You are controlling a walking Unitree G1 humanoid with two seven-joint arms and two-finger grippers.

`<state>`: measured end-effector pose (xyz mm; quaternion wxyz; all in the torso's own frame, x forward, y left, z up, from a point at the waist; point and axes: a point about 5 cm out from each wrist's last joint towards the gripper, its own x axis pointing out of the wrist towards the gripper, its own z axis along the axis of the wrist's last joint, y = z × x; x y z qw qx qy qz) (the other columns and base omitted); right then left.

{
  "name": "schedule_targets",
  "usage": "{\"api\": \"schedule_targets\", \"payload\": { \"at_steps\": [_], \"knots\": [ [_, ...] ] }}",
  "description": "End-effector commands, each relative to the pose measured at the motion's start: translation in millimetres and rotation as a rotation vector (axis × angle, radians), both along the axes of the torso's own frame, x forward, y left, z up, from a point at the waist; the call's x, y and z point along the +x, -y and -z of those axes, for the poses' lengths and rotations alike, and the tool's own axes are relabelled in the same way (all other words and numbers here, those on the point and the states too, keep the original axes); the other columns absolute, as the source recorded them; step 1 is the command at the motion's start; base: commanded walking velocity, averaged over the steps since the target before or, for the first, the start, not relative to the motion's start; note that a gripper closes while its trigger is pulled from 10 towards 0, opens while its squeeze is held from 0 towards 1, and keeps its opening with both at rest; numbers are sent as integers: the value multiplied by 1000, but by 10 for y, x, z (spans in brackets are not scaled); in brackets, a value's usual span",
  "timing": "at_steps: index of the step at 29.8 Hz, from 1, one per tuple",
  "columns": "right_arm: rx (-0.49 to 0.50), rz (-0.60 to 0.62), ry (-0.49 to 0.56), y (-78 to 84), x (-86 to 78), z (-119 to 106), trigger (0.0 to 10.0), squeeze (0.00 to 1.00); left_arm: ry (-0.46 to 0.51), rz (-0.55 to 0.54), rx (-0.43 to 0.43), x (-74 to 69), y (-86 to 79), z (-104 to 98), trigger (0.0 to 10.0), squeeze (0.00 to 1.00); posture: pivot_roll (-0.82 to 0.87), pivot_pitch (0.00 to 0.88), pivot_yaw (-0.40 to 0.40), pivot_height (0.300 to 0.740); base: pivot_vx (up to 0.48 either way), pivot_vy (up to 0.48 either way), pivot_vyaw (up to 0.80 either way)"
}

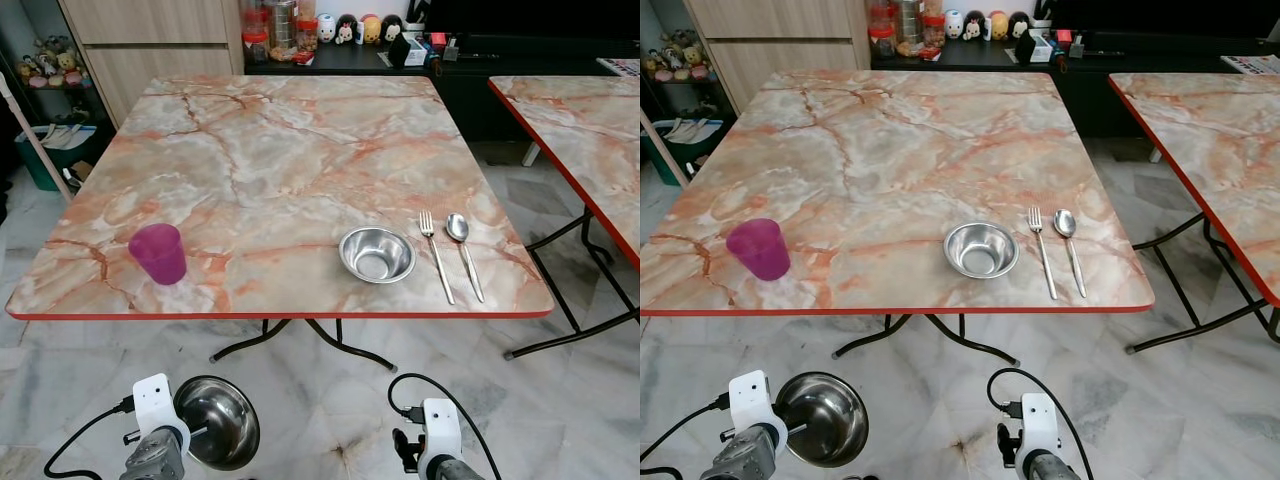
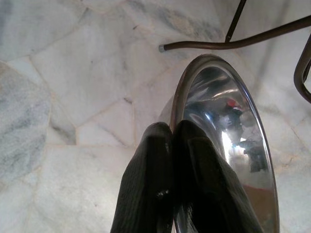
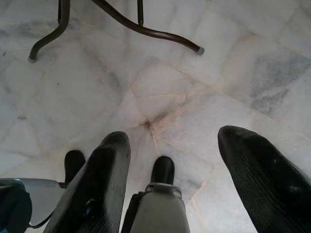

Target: Setting the table

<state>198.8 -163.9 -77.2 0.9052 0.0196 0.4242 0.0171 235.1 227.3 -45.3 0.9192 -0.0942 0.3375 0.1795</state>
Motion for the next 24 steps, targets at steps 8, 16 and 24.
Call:
{"api": "schedule_targets", "payload": {
  "at_steps": [8,16,24],
  "knots": [
    [-16,33,7,89,-9,-4,10000,0,-44,21,11,-51,38,51,10000,0,63,106,-25,740,0,-278,268],
    [-11,21,4,82,-7,-4,10000,0,-43,26,8,-53,55,55,10000,0,60,92,-27,740,0,-368,0],
    [-16,18,4,94,-9,-4,10000,0,-44,32,9,-52,72,59,10000,0,59,78,-29,740,0,-381,0]
  ]
}}
